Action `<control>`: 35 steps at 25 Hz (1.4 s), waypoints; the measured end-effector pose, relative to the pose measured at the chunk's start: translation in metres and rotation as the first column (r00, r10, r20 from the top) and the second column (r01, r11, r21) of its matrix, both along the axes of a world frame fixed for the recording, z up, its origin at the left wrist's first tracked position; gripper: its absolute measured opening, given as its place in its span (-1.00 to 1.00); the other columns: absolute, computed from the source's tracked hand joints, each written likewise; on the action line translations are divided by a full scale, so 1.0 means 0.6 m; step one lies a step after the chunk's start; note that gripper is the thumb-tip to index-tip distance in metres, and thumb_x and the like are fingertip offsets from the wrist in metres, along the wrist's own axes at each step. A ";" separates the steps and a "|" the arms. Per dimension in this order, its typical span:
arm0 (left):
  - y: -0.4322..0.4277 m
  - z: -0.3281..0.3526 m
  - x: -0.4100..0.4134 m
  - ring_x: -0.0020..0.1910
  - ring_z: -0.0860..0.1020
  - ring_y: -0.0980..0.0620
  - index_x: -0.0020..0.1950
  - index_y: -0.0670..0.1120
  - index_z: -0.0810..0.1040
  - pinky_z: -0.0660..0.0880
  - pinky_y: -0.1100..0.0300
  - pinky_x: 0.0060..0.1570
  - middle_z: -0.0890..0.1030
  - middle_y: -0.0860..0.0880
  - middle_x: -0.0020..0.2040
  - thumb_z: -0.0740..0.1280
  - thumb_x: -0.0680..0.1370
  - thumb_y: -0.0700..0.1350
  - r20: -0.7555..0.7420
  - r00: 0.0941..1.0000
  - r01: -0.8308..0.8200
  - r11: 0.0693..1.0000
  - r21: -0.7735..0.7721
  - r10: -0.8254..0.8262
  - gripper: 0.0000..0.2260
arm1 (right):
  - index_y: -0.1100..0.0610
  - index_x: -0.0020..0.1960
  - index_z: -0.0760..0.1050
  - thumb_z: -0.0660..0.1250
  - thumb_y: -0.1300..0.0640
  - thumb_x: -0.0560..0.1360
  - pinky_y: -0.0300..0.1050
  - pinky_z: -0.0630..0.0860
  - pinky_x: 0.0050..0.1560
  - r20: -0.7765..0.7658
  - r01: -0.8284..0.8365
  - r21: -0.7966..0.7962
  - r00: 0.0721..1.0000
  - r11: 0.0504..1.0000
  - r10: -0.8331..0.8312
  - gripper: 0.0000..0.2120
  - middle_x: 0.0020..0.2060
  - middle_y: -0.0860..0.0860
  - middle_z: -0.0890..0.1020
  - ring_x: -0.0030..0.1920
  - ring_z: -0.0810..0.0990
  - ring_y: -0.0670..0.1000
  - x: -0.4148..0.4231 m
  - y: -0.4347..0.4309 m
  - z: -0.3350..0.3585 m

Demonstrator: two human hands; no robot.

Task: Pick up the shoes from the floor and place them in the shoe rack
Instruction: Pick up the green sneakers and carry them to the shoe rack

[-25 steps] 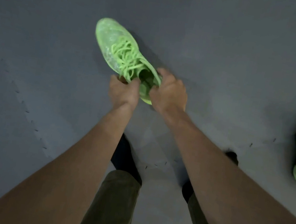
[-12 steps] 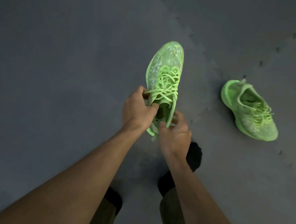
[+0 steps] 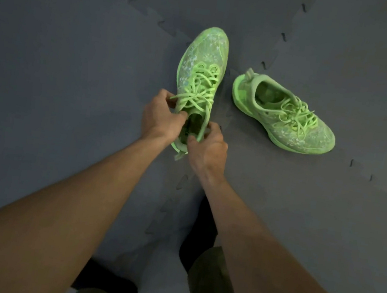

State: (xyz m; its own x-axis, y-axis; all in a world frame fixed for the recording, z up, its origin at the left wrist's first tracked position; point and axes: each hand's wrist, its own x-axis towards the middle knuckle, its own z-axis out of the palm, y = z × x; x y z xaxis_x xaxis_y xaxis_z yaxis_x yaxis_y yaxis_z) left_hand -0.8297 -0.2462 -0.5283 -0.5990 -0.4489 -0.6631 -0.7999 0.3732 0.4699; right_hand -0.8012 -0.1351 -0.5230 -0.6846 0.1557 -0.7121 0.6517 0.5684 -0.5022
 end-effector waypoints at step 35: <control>0.053 0.064 0.043 -0.09 0.60 0.08 0.05 0.04 0.61 0.43 0.19 -0.11 0.64 0.12 -0.06 0.40 0.50 -0.01 -0.161 0.987 -0.047 0.976 -0.213 0.012 -0.86 | 0.08 0.33 0.46 0.29 0.06 0.54 -0.14 0.46 0.13 -0.200 0.000 0.184 0.979 0.983 0.038 -0.62 0.15 0.08 0.63 0.14 0.60 0.12 0.027 0.124 0.012</control>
State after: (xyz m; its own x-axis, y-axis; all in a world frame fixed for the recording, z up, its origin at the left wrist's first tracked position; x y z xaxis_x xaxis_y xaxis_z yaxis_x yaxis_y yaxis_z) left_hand -0.8041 -0.2143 -0.4897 -0.6728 -0.5895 -0.4470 -0.7341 0.4569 0.5023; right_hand -0.7850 -0.0607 -0.5156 -0.8153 0.2557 -0.5195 0.5357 0.6738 -0.5090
